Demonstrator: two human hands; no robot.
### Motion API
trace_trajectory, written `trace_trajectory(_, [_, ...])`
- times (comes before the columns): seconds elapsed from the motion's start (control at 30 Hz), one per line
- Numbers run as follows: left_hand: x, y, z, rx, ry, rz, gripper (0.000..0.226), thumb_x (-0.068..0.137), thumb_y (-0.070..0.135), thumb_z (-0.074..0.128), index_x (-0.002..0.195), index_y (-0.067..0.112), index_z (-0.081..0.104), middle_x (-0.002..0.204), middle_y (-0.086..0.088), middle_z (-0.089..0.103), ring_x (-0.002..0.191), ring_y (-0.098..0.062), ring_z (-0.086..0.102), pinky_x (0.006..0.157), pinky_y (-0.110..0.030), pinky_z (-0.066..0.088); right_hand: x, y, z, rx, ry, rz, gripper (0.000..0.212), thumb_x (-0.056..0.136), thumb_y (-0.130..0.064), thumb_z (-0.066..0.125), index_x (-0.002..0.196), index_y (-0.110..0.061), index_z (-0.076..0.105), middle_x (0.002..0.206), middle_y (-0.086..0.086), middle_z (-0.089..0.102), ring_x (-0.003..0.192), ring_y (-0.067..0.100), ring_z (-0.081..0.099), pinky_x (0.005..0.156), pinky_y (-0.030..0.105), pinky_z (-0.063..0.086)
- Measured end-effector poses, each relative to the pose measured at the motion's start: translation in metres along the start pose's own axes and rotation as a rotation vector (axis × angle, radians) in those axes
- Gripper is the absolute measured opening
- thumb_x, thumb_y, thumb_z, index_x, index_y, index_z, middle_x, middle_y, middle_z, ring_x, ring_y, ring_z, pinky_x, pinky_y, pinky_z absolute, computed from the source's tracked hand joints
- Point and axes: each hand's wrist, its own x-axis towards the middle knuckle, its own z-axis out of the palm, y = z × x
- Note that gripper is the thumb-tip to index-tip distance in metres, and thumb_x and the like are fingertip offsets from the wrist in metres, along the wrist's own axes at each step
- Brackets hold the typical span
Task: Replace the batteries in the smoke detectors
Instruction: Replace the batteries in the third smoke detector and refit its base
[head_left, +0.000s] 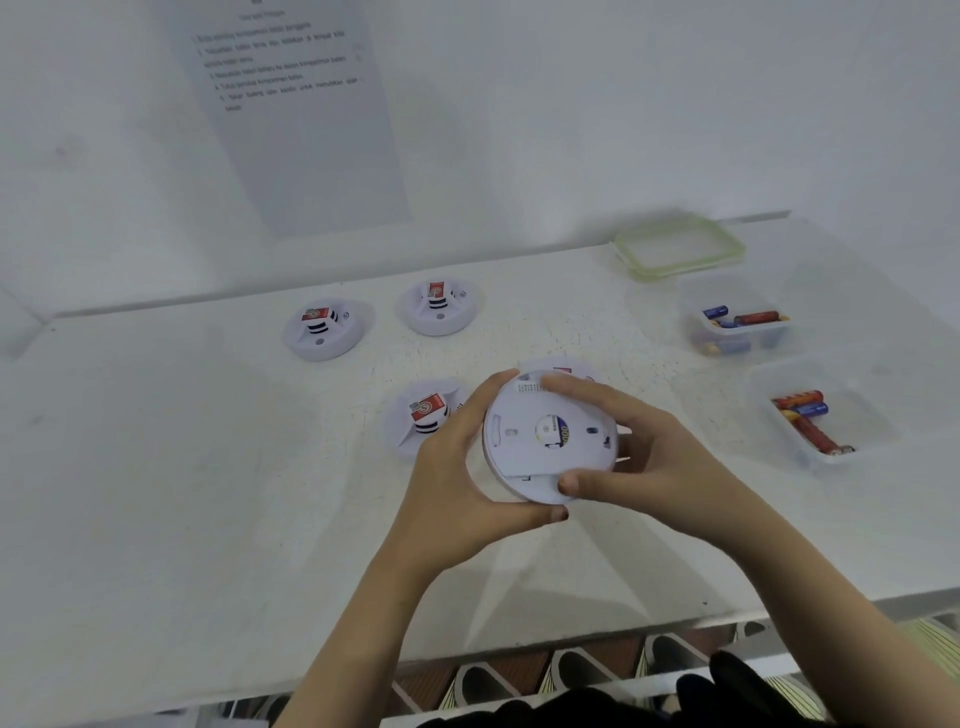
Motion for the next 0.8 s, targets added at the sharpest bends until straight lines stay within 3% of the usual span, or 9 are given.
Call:
trace_trajectory(0.13, [-0.002, 0.001, -0.002, -0.025, -0.019, 0.001, 0.096, 0.051, 0.008, 0.094, 0.135, 0.02, 0.048, 0.123, 0.022, 0.058, 0.117, 0.003, 0.053, 0.086, -0.008, 0.045, 0.002, -0.004, -0.005, -0.028, -0.066, -0.003, 0.059, 0.071, -0.009, 0.079, 0.122, -0.032, 0.06, 0.123, -0.015, 0.059, 0.11, 0.012, 0.059, 0.08, 0.045, 0.057])
trace_trajectory(0.43, [-0.006, 0.001, -0.009, -0.015, -0.08, -0.026, 0.097, 0.046, 0.011, 0.095, 0.132, 0.022, 0.052, 0.116, 0.019, 0.062, 0.108, 0.0, 0.058, 0.084, -0.008, 0.046, 0.008, -0.011, -0.013, -0.039, -0.226, 0.058, 0.06, 0.072, -0.002, 0.077, 0.124, -0.026, 0.06, 0.123, -0.004, 0.062, 0.111, 0.014, 0.061, 0.082, 0.04, 0.057])
trace_trajectory(0.5, [-0.008, 0.0, -0.009, -0.02, -0.084, -0.041, 0.097, 0.046, 0.007, 0.095, 0.133, 0.021, 0.053, 0.115, 0.016, 0.064, 0.108, -0.002, 0.059, 0.084, -0.009, 0.046, 0.009, -0.013, -0.015, -0.086, -0.262, 0.058, 0.062, 0.073, -0.006, 0.078, 0.125, -0.03, 0.058, 0.125, -0.007, 0.06, 0.11, 0.011, 0.061, 0.083, 0.037, 0.057])
trace_trajectory(0.57, [-0.009, 0.0, -0.009, -0.031, -0.086, -0.057, 0.097, 0.046, 0.006, 0.095, 0.133, 0.021, 0.053, 0.115, 0.015, 0.065, 0.11, -0.003, 0.059, 0.085, -0.01, 0.046, 0.009, -0.013, -0.017, -0.205, -0.267, 0.04, 0.065, 0.071, -0.015, 0.081, 0.125, -0.041, 0.055, 0.125, -0.021, 0.054, 0.111, 0.001, 0.056, 0.084, 0.025, 0.055])
trace_trajectory(0.67, [-0.011, -0.001, -0.01, -0.03, -0.081, -0.066, 0.098, 0.046, 0.006, 0.095, 0.133, 0.022, 0.053, 0.117, 0.018, 0.064, 0.112, 0.001, 0.058, 0.086, -0.008, 0.044, 0.009, -0.012, -0.017, -0.388, -0.213, -0.045, 0.075, 0.067, -0.028, 0.084, 0.126, -0.054, 0.047, 0.137, -0.033, 0.035, 0.127, -0.014, 0.03, 0.091, 0.008, 0.042])
trace_trajectory(0.8, [-0.011, 0.0, -0.011, -0.017, -0.108, -0.063, 0.097, 0.046, 0.004, 0.094, 0.132, 0.022, 0.053, 0.115, 0.019, 0.064, 0.11, 0.0, 0.059, 0.084, -0.007, 0.045, 0.006, -0.009, -0.016, -0.539, -0.111, -0.132, 0.069, 0.064, -0.031, 0.085, 0.123, -0.051, 0.055, 0.148, -0.021, 0.025, 0.132, -0.007, 0.03, 0.103, 0.018, 0.033])
